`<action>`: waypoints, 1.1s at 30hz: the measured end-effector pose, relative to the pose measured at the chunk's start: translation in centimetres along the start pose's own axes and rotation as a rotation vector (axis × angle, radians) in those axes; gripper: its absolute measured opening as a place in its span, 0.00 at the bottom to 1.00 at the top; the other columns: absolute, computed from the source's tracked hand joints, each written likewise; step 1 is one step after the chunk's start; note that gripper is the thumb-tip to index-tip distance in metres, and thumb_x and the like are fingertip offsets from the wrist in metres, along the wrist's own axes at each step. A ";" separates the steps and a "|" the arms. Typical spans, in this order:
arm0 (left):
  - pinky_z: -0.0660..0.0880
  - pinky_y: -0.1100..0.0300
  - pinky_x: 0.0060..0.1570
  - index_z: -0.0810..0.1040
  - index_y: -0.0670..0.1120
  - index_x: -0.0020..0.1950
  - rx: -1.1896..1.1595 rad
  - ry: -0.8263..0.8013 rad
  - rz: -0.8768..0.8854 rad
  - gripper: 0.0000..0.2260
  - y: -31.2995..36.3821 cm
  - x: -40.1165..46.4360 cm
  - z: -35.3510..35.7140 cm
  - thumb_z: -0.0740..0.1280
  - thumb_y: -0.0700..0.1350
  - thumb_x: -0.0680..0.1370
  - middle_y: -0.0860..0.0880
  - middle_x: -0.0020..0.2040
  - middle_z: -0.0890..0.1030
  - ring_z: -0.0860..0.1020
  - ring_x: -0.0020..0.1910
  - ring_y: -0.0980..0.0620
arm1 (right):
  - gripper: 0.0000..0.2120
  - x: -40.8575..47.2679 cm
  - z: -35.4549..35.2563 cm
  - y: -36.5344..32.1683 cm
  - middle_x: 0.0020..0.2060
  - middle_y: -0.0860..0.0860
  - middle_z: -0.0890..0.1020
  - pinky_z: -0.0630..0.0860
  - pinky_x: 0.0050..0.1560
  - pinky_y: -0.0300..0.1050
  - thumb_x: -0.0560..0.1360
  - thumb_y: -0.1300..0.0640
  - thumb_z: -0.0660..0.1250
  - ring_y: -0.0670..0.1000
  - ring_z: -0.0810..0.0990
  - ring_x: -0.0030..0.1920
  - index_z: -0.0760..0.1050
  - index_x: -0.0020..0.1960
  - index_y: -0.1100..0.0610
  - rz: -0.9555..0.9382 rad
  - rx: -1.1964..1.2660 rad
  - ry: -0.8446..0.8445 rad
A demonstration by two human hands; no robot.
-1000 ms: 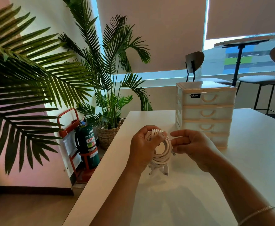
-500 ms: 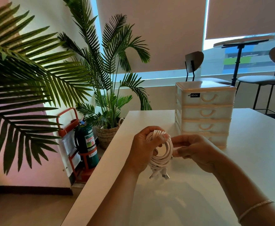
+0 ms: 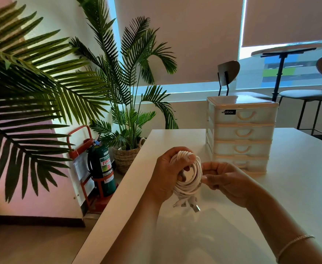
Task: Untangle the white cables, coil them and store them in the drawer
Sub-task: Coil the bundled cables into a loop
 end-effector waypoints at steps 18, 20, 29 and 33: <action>0.73 0.63 0.29 0.79 0.49 0.43 0.081 0.207 -0.013 0.03 -0.5 0.0 -0.9 0.71 0.42 0.72 0.50 0.36 0.79 0.76 0.33 0.56 | 0.10 0.4 -0.6 0.0 0.31 0.51 0.81 0.66 0.35 0.38 0.70 0.71 0.66 0.46 0.74 0.32 0.80 0.42 0.57 0.013 -0.172 0.202; 0.75 0.61 0.34 0.79 0.51 0.43 0.112 0.240 -0.020 0.04 -0.7 0.1 -1.2 0.72 0.44 0.71 0.49 0.39 0.81 0.78 0.38 0.53 | 0.11 0.3 -0.3 -0.4 0.36 0.52 0.83 0.68 0.41 0.41 0.71 0.70 0.65 0.48 0.77 0.37 0.80 0.43 0.56 0.016 -0.201 0.204; 0.74 0.66 0.36 0.76 0.50 0.51 0.115 0.242 -0.103 0.09 -2.0 0.6 -1.6 0.69 0.50 0.72 0.51 0.42 0.80 0.78 0.39 0.57 | 0.21 0.1 1.1 0.8 0.48 0.59 0.82 0.78 0.50 0.49 0.65 0.59 0.68 0.55 0.81 0.47 0.74 0.58 0.59 0.109 0.043 0.085; 0.75 0.64 0.35 0.76 0.39 0.57 -0.165 0.173 -0.256 0.11 -3.6 0.8 -0.9 0.61 0.43 0.78 0.47 0.40 0.78 0.78 0.34 0.57 | 0.25 0.2 0.3 1.0 0.44 0.55 0.82 0.76 0.49 0.47 0.64 0.56 0.68 0.52 0.80 0.44 0.72 0.60 0.61 0.095 0.071 0.136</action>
Point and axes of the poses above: each hand's wrist, its own x-axis towards the middle knuckle, its own z-axis out of the palm, y = z × x, the point moved 9 cm from there along x, towards the middle knuckle
